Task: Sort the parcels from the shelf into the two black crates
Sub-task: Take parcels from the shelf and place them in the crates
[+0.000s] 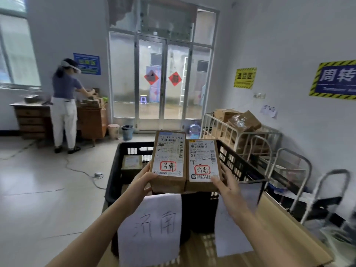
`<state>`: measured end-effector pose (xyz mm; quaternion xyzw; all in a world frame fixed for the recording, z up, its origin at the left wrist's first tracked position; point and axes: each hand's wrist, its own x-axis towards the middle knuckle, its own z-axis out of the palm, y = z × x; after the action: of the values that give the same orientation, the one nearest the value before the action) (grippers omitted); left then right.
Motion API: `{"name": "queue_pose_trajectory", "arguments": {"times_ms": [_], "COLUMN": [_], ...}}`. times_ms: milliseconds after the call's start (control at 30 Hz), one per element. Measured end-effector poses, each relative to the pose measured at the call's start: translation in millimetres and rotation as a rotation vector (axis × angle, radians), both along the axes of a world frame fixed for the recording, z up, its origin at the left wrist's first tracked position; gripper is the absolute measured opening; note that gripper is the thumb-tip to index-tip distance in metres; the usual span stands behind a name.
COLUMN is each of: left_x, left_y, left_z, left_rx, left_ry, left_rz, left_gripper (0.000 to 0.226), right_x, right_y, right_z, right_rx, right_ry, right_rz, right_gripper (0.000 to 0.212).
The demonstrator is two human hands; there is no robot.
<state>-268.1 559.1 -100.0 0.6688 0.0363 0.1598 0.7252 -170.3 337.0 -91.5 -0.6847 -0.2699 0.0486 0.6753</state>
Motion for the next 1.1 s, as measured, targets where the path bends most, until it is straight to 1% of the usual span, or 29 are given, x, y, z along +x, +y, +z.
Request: {"name": "queue_pose_trajectory", "arguments": {"times_ms": [133, 200, 300, 433, 533, 667, 767, 867, 1000, 1067, 1100], "left_x": [-1, 1, 10, 37, 62, 95, 113, 127, 141, 146, 148], "left_y": [31, 42, 56, 71, 79, 89, 98, 103, 108, 112, 113], "left_z": [-6, -6, -5, -5, -4, -11, -21, -29, -33, -35, -37], "left_rx": [-0.021, -0.015, 0.0, -0.009, -0.033, -0.061, -0.055, -0.076, -0.1, -0.108, -0.115], "left_ry": [0.034, 0.041, 0.034, 0.05, 0.069, 0.095, 0.125, 0.155, 0.161, 0.172, 0.178], "left_rz": [0.087, 0.117, 0.154, 0.202, 0.23, 0.283, 0.313, 0.344, 0.381, 0.394, 0.393], "left_gripper": [0.058, 0.066, 0.069, 0.079, 0.077, 0.065, 0.061, 0.061, 0.067, 0.069, 0.07], "right_x": [16, 26, 47, 84, 113, 153, 180, 196, 211, 218, 222], "right_y": [36, 53, 74, 97, 112, 132, 146, 158, 170, 177, 180], "right_z": [-5, -6, -10, -14, -14, -21, -34, -47, -54, -57, -59], "right_rx": [0.0, 0.009, 0.011, -0.038, -0.034, -0.055, -0.064, -0.066, -0.077, -0.076, -0.069], "right_ry": [0.009, 0.018, 0.051, 0.04, 0.084, 0.101, 0.115, 0.159, 0.191, 0.191, 0.196], "right_rz": [0.07, 0.12, 0.16, 0.187, 0.217, 0.25, 0.255, 0.286, 0.287, 0.297, 0.301], "right_gripper": [0.04, 0.041, 0.041, 0.05, 0.048, 0.051, 0.051, 0.048, 0.063, 0.062, 0.058]}}
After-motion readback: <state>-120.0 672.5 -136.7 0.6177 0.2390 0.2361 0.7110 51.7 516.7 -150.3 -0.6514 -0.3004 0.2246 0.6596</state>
